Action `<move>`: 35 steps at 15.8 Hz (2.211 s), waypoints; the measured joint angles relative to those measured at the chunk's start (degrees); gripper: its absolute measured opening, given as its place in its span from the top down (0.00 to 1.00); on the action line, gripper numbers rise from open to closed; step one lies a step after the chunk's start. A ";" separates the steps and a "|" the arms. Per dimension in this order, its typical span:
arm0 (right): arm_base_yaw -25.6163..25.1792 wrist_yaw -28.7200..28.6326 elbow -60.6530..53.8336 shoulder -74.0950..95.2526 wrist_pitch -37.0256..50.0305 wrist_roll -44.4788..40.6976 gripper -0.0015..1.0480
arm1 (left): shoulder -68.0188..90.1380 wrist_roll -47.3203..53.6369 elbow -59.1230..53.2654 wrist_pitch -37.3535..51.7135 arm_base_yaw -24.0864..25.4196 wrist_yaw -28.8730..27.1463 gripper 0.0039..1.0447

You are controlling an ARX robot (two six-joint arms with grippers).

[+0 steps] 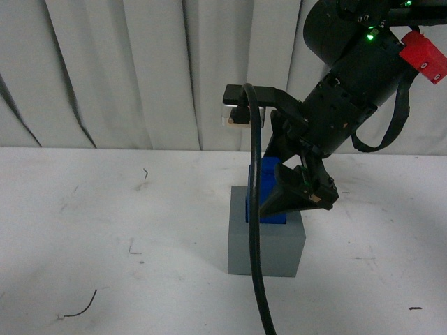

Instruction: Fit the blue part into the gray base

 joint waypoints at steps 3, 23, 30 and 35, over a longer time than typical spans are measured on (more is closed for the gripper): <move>-0.04 -0.31 0.11 0.00 -1.18 -1.11 0.07 | 0.00 0.00 0.00 0.00 0.00 0.00 0.06; -17.31 28.57 -91.73 -82.90 84.52 64.19 0.98 | 0.00 0.00 0.02 0.00 0.00 0.00 0.06; -17.31 28.57 -98.97 -94.33 80.15 64.39 0.98 | 0.00 0.00 0.02 0.00 0.00 -0.02 0.06; -17.31 28.57 -100.45 -97.98 77.72 64.39 0.98 | 0.00 0.00 0.02 0.00 0.00 0.00 0.06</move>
